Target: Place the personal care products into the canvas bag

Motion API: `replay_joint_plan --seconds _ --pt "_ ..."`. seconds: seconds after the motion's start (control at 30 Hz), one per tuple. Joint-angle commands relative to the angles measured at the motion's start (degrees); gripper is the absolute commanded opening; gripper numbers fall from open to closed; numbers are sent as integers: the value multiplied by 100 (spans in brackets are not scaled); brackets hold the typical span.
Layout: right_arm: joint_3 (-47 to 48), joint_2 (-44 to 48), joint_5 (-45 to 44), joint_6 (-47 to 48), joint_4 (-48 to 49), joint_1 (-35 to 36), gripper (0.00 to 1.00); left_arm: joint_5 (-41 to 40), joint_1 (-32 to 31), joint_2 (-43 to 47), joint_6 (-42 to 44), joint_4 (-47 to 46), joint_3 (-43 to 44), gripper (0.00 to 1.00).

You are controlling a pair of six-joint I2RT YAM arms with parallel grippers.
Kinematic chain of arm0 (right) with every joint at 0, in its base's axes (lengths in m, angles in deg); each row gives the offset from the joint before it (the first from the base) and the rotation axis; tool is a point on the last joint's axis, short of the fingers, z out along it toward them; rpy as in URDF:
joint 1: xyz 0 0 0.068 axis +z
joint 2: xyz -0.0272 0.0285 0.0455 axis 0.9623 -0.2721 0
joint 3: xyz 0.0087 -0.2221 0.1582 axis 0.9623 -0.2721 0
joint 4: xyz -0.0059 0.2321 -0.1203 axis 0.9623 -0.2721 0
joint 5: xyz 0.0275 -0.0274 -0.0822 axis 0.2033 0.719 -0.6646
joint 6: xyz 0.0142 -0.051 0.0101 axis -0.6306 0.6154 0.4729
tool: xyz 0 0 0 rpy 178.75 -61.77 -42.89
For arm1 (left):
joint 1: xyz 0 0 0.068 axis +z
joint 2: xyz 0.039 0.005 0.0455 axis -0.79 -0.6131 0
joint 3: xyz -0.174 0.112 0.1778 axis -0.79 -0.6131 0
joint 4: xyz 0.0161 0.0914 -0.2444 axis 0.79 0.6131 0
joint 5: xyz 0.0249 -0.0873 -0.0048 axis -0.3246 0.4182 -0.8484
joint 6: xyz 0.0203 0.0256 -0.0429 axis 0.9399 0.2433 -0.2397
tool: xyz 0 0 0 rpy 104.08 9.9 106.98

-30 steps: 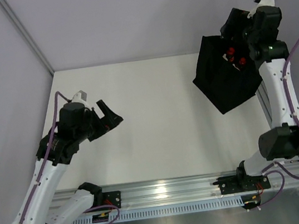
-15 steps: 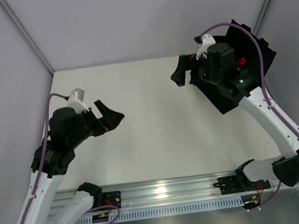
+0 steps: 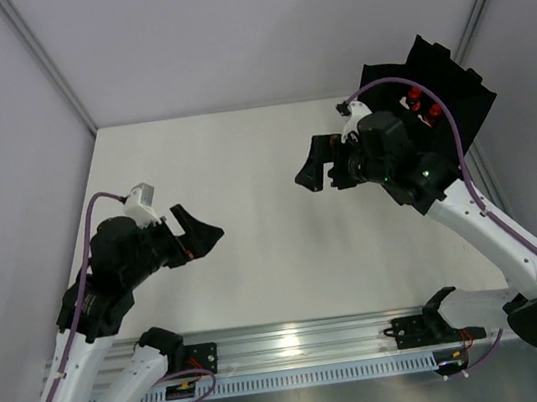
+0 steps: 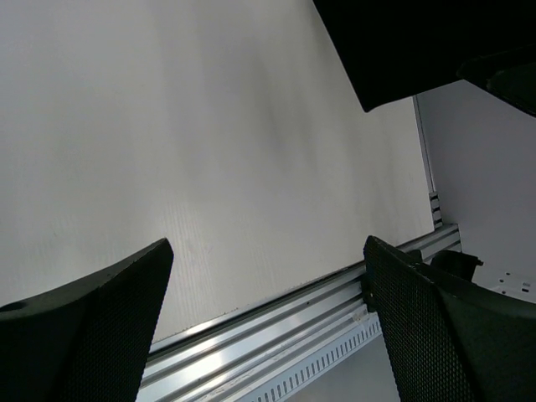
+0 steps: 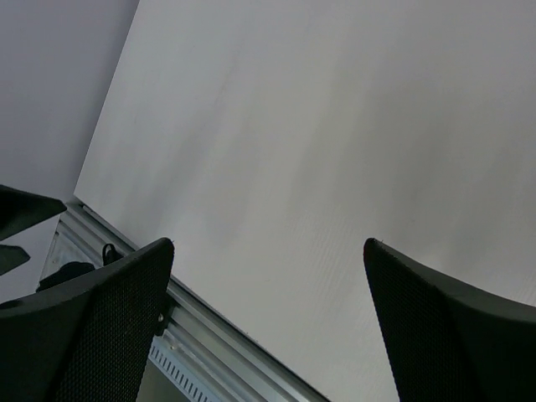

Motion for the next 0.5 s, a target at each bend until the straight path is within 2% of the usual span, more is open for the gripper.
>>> replay_joint_plan --seconds 0.0,0.47 --pt "236 272 -102 48 -45 179 100 195 -27 -60 -25 -91 322 99" --pt "324 281 -164 242 -115 206 99 397 -27 -201 -157 -285 323 99"
